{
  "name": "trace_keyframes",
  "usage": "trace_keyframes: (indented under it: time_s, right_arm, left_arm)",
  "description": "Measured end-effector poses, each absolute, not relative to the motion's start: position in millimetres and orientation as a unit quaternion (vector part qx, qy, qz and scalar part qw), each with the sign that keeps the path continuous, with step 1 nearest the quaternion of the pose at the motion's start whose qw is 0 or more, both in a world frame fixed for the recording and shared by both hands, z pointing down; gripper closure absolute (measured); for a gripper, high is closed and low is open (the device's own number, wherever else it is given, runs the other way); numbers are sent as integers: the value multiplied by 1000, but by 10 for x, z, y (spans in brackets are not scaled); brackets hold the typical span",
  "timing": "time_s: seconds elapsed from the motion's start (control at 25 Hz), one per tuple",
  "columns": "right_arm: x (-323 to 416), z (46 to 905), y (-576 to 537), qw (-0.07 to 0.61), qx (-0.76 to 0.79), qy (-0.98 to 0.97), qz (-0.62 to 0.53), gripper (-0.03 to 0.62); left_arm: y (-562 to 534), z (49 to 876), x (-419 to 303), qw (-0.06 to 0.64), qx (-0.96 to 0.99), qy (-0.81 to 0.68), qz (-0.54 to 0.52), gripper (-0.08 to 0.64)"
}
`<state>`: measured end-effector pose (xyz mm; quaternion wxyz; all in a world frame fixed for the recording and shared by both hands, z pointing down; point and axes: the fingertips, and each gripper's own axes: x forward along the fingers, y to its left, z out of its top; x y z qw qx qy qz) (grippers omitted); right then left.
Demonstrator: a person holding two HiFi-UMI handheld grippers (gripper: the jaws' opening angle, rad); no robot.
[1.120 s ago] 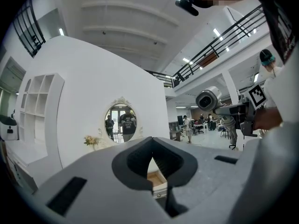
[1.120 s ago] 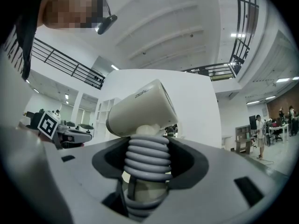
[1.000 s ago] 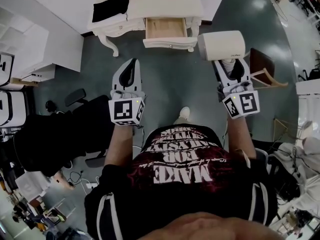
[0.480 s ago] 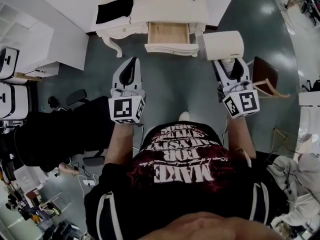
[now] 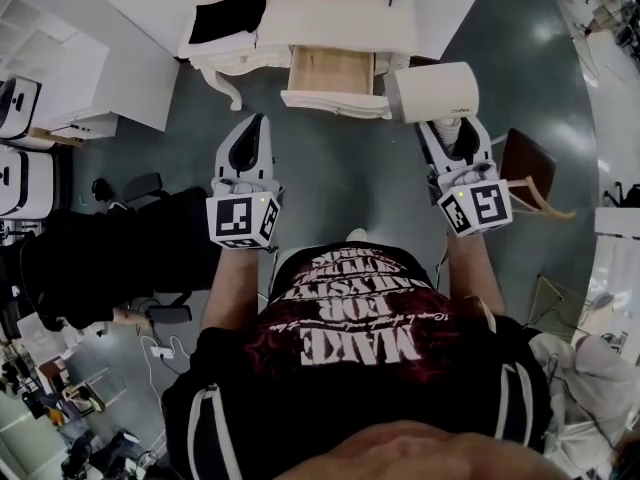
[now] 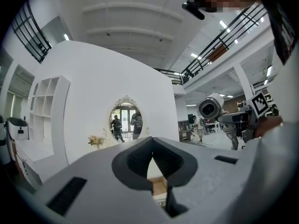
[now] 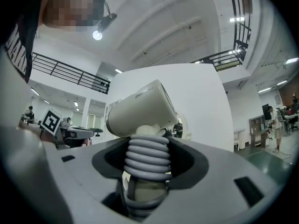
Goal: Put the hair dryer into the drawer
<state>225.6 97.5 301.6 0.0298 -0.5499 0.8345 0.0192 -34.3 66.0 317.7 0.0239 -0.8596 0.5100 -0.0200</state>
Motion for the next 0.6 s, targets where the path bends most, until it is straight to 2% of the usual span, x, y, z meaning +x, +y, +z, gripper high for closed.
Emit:
trace_keyframes:
  time_s: [0.16, 0.36, 0.6]
  right_arm:
    - [2368, 3118, 907, 43, -545, 837, -6, 351]
    - [2379, 3191, 894, 47, -542, 839, -22, 351]
    - [2256, 3216, 922, 45, -538, 842, -18, 351]
  left_arm:
    - [679, 3191, -350, 35, -848, 528, -35, 557]
    - [747, 3199, -387, 85, -828, 549, -75, 557]
    - [726, 3139, -501, 201, -779, 585, -109, 557]
